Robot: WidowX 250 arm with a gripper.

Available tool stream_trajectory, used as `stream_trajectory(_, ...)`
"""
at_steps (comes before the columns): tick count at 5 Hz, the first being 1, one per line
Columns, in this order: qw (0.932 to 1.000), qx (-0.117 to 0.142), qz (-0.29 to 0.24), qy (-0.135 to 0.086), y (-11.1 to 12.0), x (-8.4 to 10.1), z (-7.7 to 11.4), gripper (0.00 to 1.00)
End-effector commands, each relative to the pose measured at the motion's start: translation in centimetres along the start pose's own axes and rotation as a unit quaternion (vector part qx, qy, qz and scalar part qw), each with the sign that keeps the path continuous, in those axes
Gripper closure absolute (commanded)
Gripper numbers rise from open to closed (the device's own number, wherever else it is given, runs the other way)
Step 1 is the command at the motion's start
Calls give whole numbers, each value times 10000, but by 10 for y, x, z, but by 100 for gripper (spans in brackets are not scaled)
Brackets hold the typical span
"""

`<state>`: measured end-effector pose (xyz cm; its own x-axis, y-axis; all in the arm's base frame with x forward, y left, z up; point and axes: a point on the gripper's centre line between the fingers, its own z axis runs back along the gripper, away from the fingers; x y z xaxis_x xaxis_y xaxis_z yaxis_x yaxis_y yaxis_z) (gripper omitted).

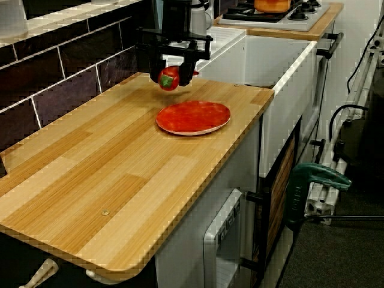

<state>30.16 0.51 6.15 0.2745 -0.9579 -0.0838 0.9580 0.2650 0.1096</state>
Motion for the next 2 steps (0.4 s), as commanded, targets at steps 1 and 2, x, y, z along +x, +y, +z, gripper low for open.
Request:
stream_trajectory(1,9994,108,279,145,-1,-8,-6,0)
stream_trajectory(2,9994,7,262,227,2,-10,-8,0)
